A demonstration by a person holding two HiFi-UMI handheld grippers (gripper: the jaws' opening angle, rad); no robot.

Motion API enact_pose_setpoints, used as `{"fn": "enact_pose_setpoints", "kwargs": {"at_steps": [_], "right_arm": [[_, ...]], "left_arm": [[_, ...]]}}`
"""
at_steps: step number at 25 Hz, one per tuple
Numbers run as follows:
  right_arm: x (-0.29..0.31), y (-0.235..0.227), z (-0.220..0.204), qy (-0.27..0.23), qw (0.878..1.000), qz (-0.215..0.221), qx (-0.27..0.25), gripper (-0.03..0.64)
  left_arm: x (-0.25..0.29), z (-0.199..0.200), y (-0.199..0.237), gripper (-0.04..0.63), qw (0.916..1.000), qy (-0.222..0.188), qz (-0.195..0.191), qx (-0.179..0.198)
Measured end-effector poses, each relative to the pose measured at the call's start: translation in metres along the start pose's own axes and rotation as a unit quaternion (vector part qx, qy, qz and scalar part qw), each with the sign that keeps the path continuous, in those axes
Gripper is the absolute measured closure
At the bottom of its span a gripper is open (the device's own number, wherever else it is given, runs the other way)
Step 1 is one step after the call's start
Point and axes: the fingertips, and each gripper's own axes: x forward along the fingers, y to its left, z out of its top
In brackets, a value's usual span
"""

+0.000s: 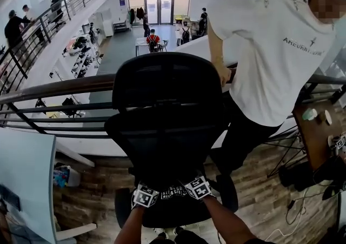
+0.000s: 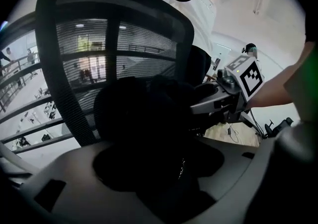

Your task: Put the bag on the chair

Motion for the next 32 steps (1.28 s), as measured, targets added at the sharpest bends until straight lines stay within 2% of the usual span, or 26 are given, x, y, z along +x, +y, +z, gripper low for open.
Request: {"fn": "enact_pose_setpoints", "kwargs": {"at_steps": [3,7,9,15,18,23,26,28,32], "right_arm": [[-0.012,0.000,0.001,0.001,1.000,-0.006,-0.017,0.344],[-0.030,-0.002,0.007,0.003,1.000,-0.019,-0.016,0.343],[-0.038,-0.002,0.018,-0.005,0.999,-0.028,-0.014,0.343],[-0.072,0.004,0.063,-0.059,0.996,-0.059,-0.036,0.344],[-0.094,0.011,0.093,-0.099,0.991,-0.076,-0.051,0.360],[-0.138,0.029,0.131,-0.159,0.980,-0.096,-0.076,0.414],[-0.162,0.040,0.149,-0.190,0.973,-0.106,-0.083,0.461],[-0.172,0.045,0.158,-0.204,0.969,-0.109,-0.082,0.509],[-0.190,0.058,0.169,-0.230,0.963,-0.107,-0.087,0.553]], "left_arm": [[-0.005,0.000,-0.005,0.314,0.9999,-0.004,0.001,0.015],[-0.012,-0.011,-0.005,0.314,0.9990,0.013,0.015,0.041],[-0.024,-0.011,-0.001,0.314,0.9989,0.011,0.023,0.039],[-0.070,0.041,-0.005,0.319,0.9971,-0.054,0.028,0.045],[-0.086,0.068,-0.012,0.346,0.9945,-0.087,0.023,0.054],[-0.121,0.104,-0.030,0.366,0.9859,-0.143,0.028,0.082],[-0.134,0.111,-0.035,0.428,0.9787,-0.163,0.051,0.114],[-0.140,0.118,-0.042,0.473,0.9727,-0.183,0.054,0.132],[-0.159,0.134,-0.063,0.543,0.9613,-0.237,0.043,0.134]]}}
